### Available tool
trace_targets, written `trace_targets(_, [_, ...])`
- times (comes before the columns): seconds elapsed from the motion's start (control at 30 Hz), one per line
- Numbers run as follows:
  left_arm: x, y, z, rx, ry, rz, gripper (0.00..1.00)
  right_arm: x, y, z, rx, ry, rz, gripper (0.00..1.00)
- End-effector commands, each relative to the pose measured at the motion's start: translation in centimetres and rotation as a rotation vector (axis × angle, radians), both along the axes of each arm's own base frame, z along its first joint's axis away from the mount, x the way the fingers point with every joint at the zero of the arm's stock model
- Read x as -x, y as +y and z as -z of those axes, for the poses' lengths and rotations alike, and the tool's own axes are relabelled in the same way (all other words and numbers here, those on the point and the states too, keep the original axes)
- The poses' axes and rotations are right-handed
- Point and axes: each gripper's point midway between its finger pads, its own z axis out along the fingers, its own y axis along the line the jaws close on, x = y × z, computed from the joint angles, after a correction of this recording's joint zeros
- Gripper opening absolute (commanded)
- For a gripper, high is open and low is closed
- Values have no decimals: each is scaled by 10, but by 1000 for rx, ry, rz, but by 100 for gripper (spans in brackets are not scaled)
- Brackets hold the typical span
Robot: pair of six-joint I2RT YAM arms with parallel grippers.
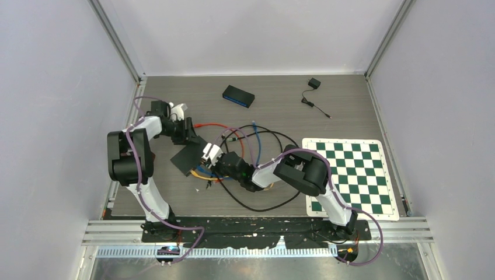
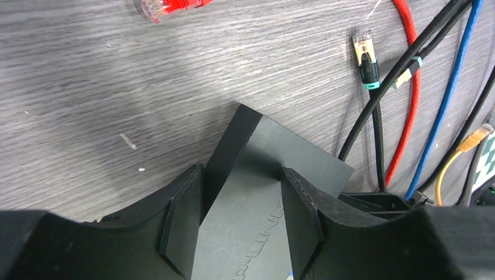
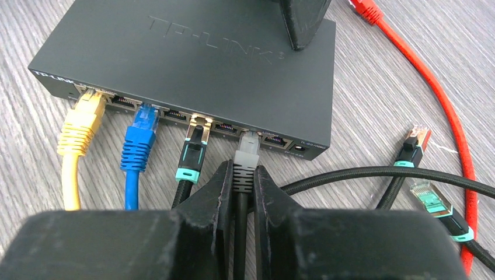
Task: Insert the plug into the switch port
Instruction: Insert the connector into the switch port.
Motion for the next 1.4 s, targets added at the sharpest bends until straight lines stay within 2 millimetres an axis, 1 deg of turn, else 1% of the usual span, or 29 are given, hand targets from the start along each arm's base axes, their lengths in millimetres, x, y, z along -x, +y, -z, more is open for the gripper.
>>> trace_targets(0.0, [92, -74, -33, 350, 374, 46, 49, -21, 41, -67, -185, -63, 12, 5])
trace_targets(0.1, [96, -75, -31, 351, 382, 36, 49, -29, 49, -68, -170, -32, 28, 5])
trace_targets(0.2, [99, -75, -29, 354, 382, 31, 49, -30, 55, -63, -164, -10, 25, 5])
trace_targets(0.3, [95, -71, -27, 316, 359, 15, 49, -34, 58, -58, -139, 13, 29, 5])
trace_targets(0.37, [87, -68, -32, 282, 327, -7, 49, -35, 55, -55, -120, 27, 32, 9])
trace_targets(0.4, [80, -63, -34, 257, 311, -28, 49, -34, 51, -53, -104, 30, 32, 14])
trace_targets(0.43, [73, -57, -35, 226, 296, -55, 50, -33, 49, -51, -92, 33, 31, 17])
trace_targets(0.47, [65, -49, -36, 192, 277, -85, 50, -30, 42, -46, -71, 40, 31, 23])
trace_targets(0.5, [57, -43, -37, 164, 262, -112, 51, -28, 39, -53, -74, 38, 30, 26])
trace_targets(0.53, [50, -35, -38, 135, 249, -143, 51, -23, 32, -45, -52, 50, 21, 31])
trace_targets(0.57, [43, -27, -38, 111, 235, -173, 52, -22, 29, -50, -51, 43, 14, 33])
trace_targets(0.6, [37, -22, -38, 96, 225, -198, 52, -19, 22, -44, -24, 55, 10, 37])
trace_targets(0.63, [31, -16, -37, 86, 214, -224, 52, -20, 19, -50, -21, 50, 10, 40])
trace_targets(0.67, [26, -12, -36, 83, 209, -250, 52, -18, 14, -45, 12, 65, 10, 41])
trace_targets(0.7, [21, -7, -35, 86, 205, -273, 52, -20, 11, -49, 18, 65, 12, 43])
trace_targets(0.73, [16, -4, -34, 90, 200, -293, 52, -18, 8, -46, 44, 82, 4, 43])
trace_targets(0.77, [13, 1, -33, 90, 198, -310, 52, -18, 6, -49, 48, 85, 3, 43])
trace_targets(0.8, [9, 6, -30, 78, 196, -328, 52, -16, 2, -45, 73, 99, -1, 42])
trace_targets(0.83, [7, 10, -28, 65, 191, -339, 52, -15, 1, -48, 77, 101, -5, 41])
trace_targets(0.93, [2, 16, -23, 44, 188, -347, 52, -9, -5, -43, 115, 127, -23, 41])
trace_targets(1.0, [0, 16, -20, 45, 195, -342, 52, -6, -9, -38, 151, 132, -32, 42])
trace_targets(1.07, [-1, 16, -16, 45, 207, -336, 52, -6, -13, -39, 170, 118, -39, 43])
trace_targets(1.1, [0, 16, -14, 43, 212, -336, 52, -4, -17, -35, 186, 121, -42, 42])
trace_targets(1.13, [0, 18, -12, 34, 214, -338, 52, -4, -19, -37, 190, 116, -43, 41])
trace_targets(1.17, [0, 19, -12, 26, 214, -337, 52, -1, -22, -33, 202, 123, -48, 38])
trace_targets(1.2, [0, 20, -12, 23, 215, -335, 52, -1, -24, -33, 203, 123, -50, 35])
trace_targets(1.37, [-1, 17, -14, 41, 220, -322, 51, 0, -27, -27, 211, 130, -57, 31])
